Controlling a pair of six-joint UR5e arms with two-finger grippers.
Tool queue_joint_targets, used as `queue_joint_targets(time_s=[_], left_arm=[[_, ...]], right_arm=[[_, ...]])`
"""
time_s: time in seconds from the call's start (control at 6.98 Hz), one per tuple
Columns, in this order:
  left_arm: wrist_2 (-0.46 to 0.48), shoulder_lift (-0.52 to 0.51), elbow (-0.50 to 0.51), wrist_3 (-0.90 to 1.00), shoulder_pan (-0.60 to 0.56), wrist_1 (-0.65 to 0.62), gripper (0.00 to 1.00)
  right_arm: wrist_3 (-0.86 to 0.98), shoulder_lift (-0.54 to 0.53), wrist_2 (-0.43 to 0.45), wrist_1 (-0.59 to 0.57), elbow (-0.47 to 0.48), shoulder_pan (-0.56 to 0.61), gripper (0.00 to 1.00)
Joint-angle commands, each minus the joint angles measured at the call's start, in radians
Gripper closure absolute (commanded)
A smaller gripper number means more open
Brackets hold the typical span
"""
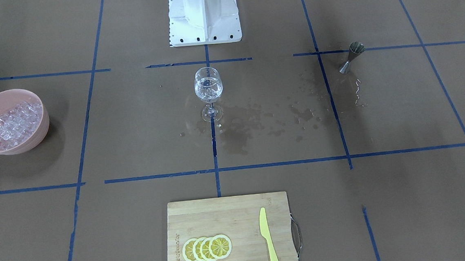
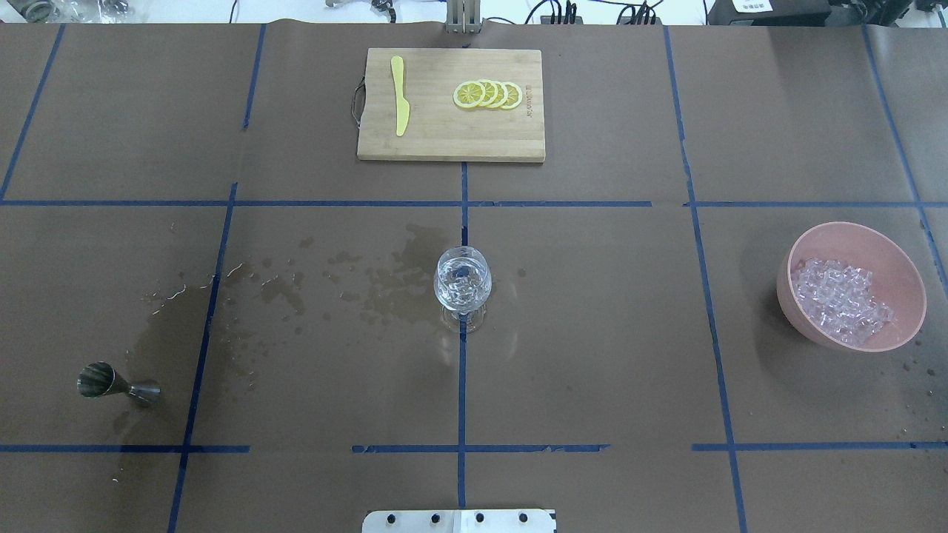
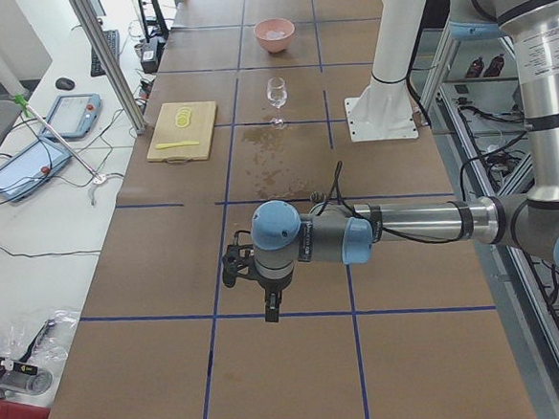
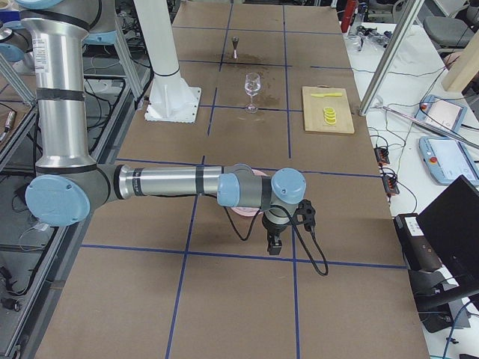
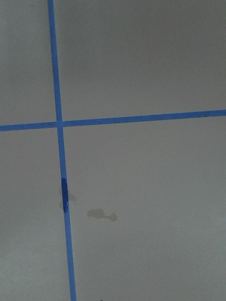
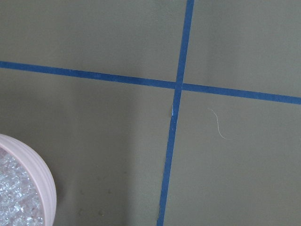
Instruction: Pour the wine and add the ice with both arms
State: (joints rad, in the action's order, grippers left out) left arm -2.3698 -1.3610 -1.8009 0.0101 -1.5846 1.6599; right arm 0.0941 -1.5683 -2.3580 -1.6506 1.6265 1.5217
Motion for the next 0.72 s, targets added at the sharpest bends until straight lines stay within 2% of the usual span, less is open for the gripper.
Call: queue_joint_targets(time_s=[0.0,0.57], left_arm=[[-0.012,-0.003,0.002,-0.001,0.003,0.001,0.00],[-0.011,-0.010,0.025,-0.002,0.014,0.040,0.00]], right_arm=[[0.009,-0.012,0.005,-0.003,0.001,0.000,0.00],[0.009,-0.006,0.026,-0.008,0.007,0.002,0.00]])
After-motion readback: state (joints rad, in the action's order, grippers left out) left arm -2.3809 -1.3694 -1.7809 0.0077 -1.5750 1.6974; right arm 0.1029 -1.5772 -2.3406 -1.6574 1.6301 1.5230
